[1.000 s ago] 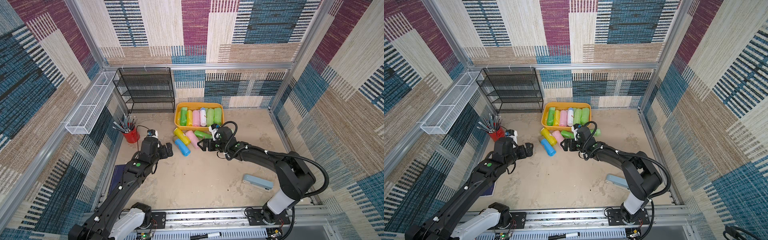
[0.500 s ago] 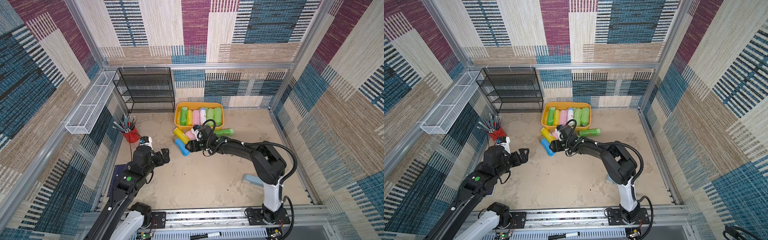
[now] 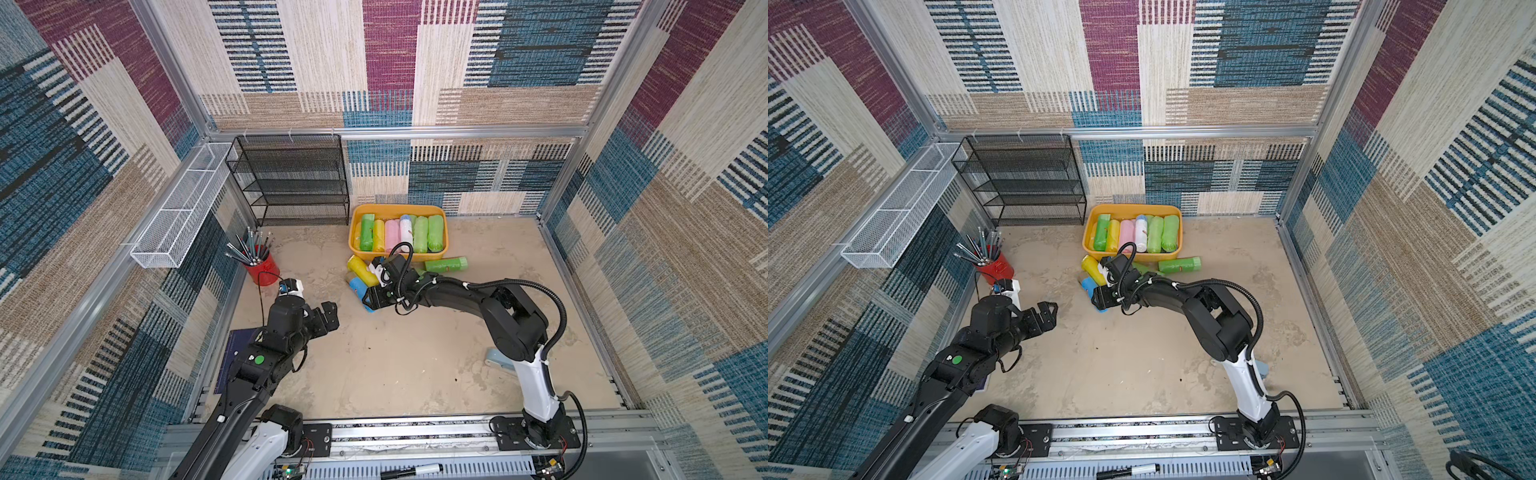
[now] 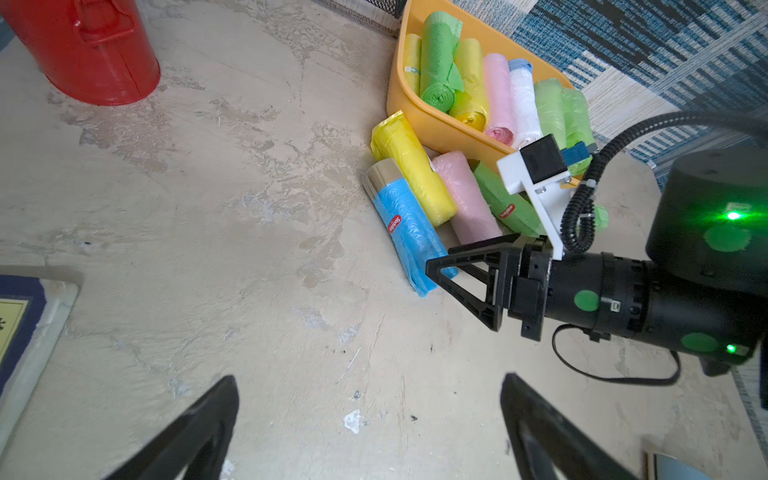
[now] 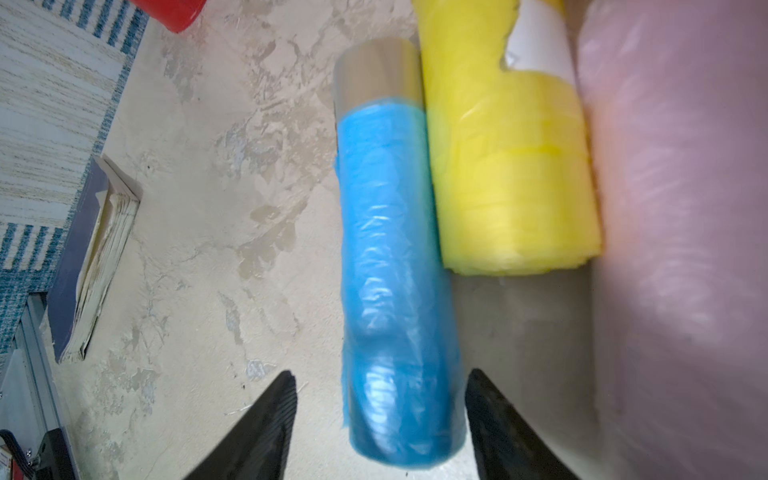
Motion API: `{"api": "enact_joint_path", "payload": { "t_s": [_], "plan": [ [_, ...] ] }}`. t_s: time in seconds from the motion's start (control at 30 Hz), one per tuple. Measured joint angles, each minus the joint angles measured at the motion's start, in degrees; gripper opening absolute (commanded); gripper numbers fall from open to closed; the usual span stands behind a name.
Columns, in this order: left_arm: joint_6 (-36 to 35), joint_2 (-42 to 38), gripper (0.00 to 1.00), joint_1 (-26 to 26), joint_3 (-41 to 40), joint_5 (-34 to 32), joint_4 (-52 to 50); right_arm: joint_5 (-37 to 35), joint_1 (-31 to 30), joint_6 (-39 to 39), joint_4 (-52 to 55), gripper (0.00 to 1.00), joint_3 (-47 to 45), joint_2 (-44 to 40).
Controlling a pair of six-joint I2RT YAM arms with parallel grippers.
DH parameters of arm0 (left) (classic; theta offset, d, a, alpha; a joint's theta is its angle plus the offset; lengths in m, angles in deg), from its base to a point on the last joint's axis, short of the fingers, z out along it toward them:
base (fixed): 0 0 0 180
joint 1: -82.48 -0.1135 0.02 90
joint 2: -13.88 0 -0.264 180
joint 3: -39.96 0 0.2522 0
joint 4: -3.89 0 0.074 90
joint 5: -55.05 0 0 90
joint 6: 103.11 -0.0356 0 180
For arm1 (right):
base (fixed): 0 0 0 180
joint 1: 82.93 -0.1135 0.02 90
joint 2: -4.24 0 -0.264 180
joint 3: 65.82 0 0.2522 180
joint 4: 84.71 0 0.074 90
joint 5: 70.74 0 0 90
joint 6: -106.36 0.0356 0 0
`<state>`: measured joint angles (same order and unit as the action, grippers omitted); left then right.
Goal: Put the roll of trash bags into the storage box
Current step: Pick up the roll of trash bags from the center of the board.
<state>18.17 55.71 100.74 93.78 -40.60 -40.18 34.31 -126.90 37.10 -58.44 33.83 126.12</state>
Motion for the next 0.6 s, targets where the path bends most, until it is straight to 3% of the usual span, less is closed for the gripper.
{"api": "enact_joint_path", "payload": {
  "t_s": [0.6],
  "plan": [
    [0.0,-0.5,0.98,0.0,-0.9,-0.6,0.4,-10.1,-2.9,-0.2,5.1,0.61,6.3,5.4]
  ]
}}
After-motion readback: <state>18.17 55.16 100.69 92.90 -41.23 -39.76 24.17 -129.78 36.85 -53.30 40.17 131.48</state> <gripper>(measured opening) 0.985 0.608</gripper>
